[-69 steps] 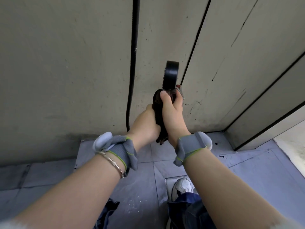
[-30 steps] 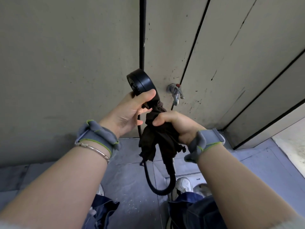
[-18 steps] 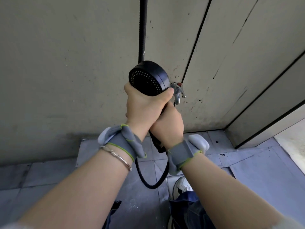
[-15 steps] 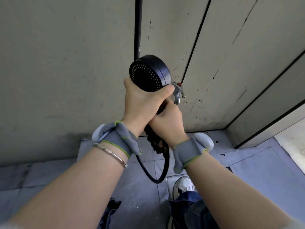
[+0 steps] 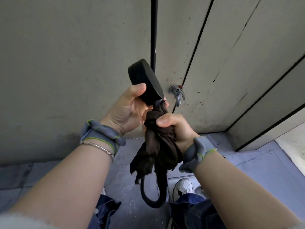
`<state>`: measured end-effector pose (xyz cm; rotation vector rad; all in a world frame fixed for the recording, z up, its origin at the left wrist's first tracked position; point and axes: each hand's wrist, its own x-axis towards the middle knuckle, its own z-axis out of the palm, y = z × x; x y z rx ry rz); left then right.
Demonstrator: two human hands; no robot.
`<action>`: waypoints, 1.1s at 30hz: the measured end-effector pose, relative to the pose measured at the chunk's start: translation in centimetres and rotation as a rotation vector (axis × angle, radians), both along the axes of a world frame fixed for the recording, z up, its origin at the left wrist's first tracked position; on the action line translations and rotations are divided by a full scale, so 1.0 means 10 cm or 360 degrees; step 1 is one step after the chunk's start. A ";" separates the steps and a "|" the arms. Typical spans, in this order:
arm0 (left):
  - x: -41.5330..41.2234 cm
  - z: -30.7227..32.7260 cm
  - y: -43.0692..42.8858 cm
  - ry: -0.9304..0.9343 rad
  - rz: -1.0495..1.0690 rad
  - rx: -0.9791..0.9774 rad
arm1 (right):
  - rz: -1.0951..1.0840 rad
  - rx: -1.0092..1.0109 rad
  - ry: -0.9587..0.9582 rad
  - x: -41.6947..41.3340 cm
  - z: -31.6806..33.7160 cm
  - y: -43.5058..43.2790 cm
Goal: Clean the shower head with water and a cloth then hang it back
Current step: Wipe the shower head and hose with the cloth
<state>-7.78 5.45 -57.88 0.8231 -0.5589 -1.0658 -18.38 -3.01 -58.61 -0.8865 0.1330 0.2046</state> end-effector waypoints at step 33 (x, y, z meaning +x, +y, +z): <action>0.18 0.14 0.13 0.0114 0.0661 0.0208 | 0.0169 0.0022 0.0175 -0.18 -0.19 0.11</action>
